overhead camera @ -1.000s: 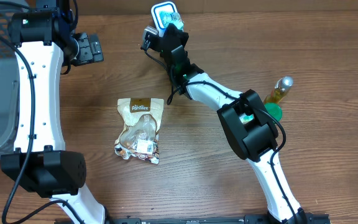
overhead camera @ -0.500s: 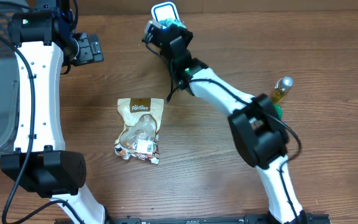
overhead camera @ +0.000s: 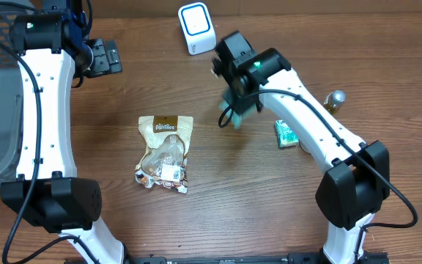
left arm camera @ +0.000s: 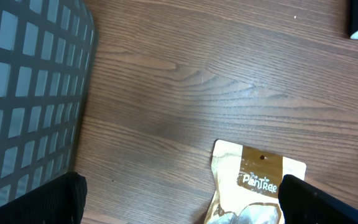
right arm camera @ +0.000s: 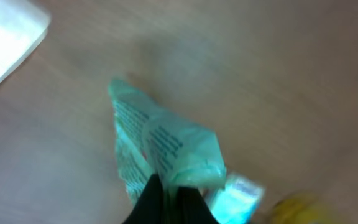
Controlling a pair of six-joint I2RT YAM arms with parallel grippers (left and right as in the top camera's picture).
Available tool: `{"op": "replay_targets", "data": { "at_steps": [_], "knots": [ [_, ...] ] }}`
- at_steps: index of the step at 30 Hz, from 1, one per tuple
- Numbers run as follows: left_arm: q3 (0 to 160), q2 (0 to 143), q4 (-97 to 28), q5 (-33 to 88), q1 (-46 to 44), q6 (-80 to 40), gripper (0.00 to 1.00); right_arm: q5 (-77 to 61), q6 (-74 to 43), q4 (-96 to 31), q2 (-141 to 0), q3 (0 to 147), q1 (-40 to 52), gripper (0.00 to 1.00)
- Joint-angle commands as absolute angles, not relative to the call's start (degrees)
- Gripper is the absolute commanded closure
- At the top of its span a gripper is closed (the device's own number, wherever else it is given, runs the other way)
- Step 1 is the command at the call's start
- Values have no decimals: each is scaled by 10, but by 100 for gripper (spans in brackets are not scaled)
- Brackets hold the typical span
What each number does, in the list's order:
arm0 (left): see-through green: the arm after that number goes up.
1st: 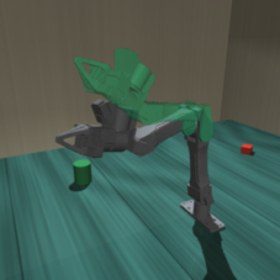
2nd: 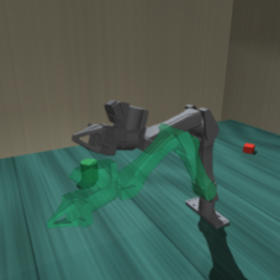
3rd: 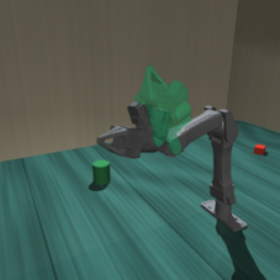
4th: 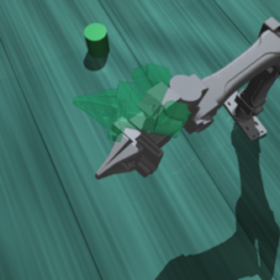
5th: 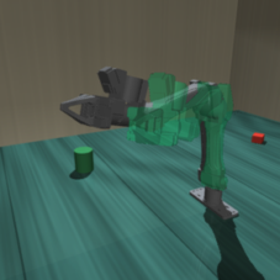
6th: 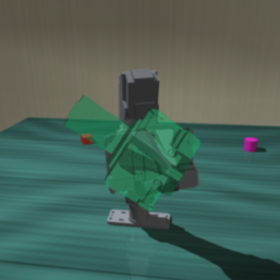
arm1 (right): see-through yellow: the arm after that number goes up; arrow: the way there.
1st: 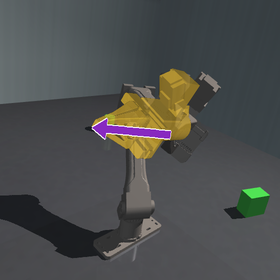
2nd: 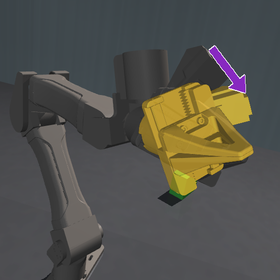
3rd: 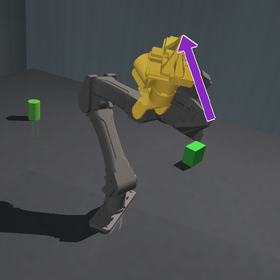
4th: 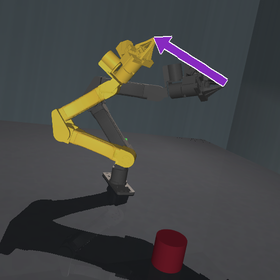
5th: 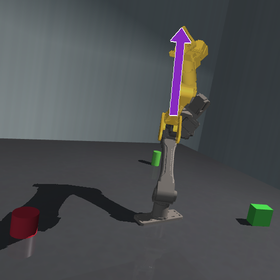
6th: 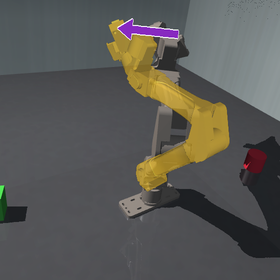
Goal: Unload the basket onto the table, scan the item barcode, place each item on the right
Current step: 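Bring the mint-green item down and release it on the table, then move the open right gripper left over the PanTree snack bag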
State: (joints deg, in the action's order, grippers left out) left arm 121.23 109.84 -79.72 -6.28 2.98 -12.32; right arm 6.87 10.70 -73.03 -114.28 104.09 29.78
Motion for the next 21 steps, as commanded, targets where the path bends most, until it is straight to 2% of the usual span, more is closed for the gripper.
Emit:
{"op": "replay_targets", "data": {
  "at_steps": [1,7,8,10,12,14,16,18,21],
  "knots": [
    [1219,1090,-797,-64,21,-129,0,-39,42,-782,-1141,1016,280,96],
    [1219,1090,-797,-64,20,-129,0,-38,42,-812,-1141,963,251,96],
    [1219,1090,-797,-64,20,-129,0,-36,32,-814,-1141,958,245,93],
    [1219,1090,-797,-64,20,-129,1,-35,15,-813,-1141,956,235,82],
    [1219,1090,-797,-64,20,-129,0,-26,-9,-811,-1141,956,225,59],
    [1219,1090,-797,-64,20,-129,0,-13,-26,-803,-1141,956,220,52],
    [1219,1090,-797,-64,20,-129,0,-7,-39,-790,-1141,956,218,36],
    [1219,1090,-797,-64,20,-129,0,-8,-69,-771,-1141,956,218,28],
    [1219,1090,-797,-64,20,-129,0,-19,-124,-738,-1141,956,225,27]
  ]
}}
